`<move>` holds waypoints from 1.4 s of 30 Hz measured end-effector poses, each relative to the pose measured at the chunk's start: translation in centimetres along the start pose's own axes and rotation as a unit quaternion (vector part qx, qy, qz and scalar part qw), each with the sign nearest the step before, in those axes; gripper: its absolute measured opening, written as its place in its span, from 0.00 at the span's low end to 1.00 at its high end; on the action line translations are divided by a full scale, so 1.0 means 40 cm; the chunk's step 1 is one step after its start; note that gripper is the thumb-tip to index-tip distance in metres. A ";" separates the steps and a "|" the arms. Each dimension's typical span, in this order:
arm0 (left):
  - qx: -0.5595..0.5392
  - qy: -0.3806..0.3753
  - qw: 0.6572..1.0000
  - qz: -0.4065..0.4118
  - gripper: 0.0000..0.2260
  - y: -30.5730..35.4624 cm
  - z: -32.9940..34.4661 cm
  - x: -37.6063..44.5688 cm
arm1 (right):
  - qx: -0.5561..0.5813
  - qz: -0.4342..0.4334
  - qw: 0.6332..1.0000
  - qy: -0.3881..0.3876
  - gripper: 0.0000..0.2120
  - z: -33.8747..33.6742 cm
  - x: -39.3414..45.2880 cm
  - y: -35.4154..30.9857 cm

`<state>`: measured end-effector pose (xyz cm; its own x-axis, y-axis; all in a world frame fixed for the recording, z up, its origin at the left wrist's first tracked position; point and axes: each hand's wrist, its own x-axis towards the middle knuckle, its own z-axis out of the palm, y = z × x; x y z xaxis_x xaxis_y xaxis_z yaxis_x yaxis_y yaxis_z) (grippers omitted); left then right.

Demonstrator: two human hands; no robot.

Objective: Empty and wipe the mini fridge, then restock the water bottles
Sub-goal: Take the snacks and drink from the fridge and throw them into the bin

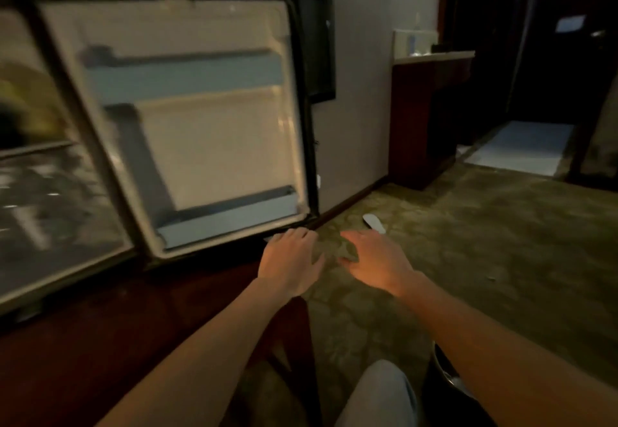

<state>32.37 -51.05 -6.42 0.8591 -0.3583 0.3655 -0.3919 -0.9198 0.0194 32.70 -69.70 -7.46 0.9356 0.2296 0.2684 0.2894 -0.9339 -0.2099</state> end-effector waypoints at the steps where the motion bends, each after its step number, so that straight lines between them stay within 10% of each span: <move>1: 0.007 0.020 1.000 -0.007 0.19 -0.024 -0.038 -0.025 | 0.009 -0.014 1.000 0.008 0.31 -0.013 0.009 -0.040; 17: 0.150 0.106 0.962 -0.203 0.19 -0.541 -0.398 -0.459 | 0.096 -0.248 0.964 0.015 0.37 -0.053 0.131 -0.767; 42: 0.212 0.193 0.919 -0.271 0.14 -1.003 -0.669 -0.501 | 0.192 -0.310 0.924 0.118 0.24 -0.087 0.527 -1.231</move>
<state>22.08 -2.69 10.38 0.6774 0.1795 0.7134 0.2938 -0.9551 -0.0387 37.46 -19.82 11.81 0.5092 0.5786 0.6371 0.8473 -0.4667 -0.2535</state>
